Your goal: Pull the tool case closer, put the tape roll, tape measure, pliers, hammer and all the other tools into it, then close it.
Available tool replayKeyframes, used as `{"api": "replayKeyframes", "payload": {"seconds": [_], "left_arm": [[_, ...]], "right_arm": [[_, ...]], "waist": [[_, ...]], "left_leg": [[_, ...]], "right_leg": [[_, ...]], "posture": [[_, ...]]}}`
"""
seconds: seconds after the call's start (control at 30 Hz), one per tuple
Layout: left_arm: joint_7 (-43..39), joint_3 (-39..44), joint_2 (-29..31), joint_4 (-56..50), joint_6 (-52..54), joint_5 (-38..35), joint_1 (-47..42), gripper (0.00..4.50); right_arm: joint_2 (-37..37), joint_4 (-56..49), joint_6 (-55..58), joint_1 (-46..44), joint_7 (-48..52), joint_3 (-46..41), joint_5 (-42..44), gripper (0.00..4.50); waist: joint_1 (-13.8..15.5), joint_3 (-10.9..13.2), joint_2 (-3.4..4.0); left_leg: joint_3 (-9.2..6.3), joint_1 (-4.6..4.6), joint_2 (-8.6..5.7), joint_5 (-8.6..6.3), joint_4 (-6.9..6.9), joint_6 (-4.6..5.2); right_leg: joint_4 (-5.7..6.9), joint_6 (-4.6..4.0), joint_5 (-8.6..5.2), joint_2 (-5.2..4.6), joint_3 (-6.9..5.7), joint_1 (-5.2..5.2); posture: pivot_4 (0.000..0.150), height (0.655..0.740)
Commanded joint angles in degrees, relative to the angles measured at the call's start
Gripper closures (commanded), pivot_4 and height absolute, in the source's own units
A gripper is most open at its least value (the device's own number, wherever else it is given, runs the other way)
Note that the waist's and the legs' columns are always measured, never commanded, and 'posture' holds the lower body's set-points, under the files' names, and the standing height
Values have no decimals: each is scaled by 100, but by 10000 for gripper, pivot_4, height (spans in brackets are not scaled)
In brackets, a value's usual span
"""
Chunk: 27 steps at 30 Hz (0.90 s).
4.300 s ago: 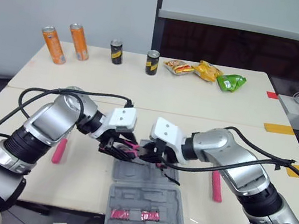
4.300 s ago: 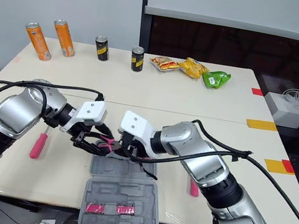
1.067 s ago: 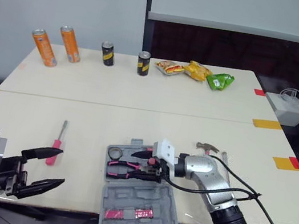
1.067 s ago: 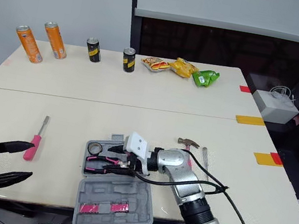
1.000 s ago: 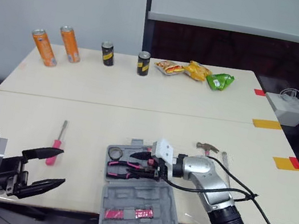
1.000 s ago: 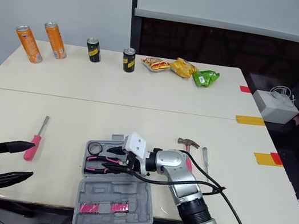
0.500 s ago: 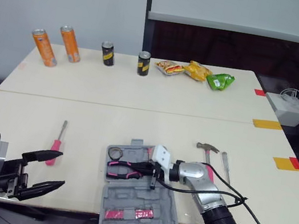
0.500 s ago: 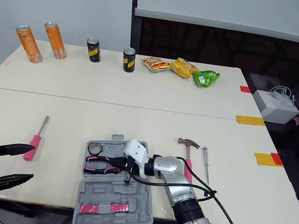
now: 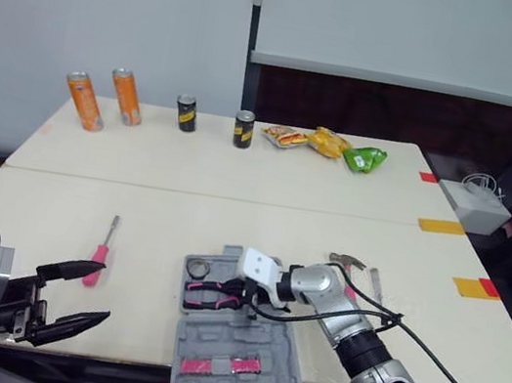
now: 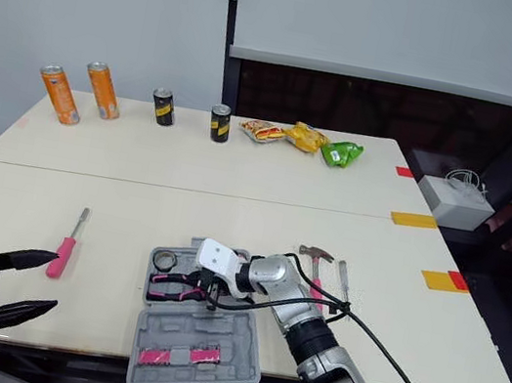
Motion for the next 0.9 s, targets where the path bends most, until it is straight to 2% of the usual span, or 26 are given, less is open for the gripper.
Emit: {"api": "replayKeyframes", "payload": {"seconds": [0.03, 0.27, 0.37, 0.4, 0.5, 0.73, 0.9], "left_arm": [[14, 13, 6, -11, -75, 26, 4, 0], [177, -80, -95, -71, -38, 47, 41, 0], [382, -127, -200, -72, -6, 53, 8, 0], [416, -148, -219, -83, -8, 58, 13, 0], [583, -246, -319, -72, -21, 79, -10, 0], [821, -364, -517, 105, -85, 209, -77, 0], [816, -110, -592, 342, -248, 252, 311, 0]], "right_arm": [[-128, 594, 392, 531, -125, 467, -575, 44446], [141, -563, -255, 736, -370, -739, 573, 44446], [152, -1573, 261, 886, -367, -1218, 1218, 44446], [128, -1817, 352, 946, -370, -1302, 1323, 44446], [-28, -2613, 567, 1232, -356, -1555, 1683, 44446], [-850, -3641, 604, 2219, -336, -2287, 2139, 44446], [-1772, -4278, 333, 3779, -35, -3510, 2661, 30037]], "waist": [[-3, -13, -3], [6, 1, -17], [12, 5, -18], [2, 10, -9], [-10, 10, -9], [-1, 18, 4], [27, 24, 12]], "left_leg": [[-1, 0, -2, 0, -3, 0], [-3, -25, -12, 0, -64, -2], [1, -129, -5, 4, -75, -1], [7, -164, 0, 6, -73, -1], [3, -294, 14, 17, -71, 19], [-6, -306, 73, -32, -70, -18], [2, -290, 72, -45, -70, -40]], "right_leg": [[0, 0, 0, 0, 2, -1], [-20, 0, 0, 3, 3, -39], [-34, -15, 9, 12, -1, -113], [-42, -51, 30, 16, -2, -141], [-47, -42, 33, 31, -12, -234], [-94, -46, 26, 84, -39, -230], [-105, -50, 12, 83, -29, -215]], "posture": [[1500, 7400], [1500, 7400], [1500, 7400], [1500, 7400], [1500, 7400], [1500, 7400], [1500, 7400]]}}
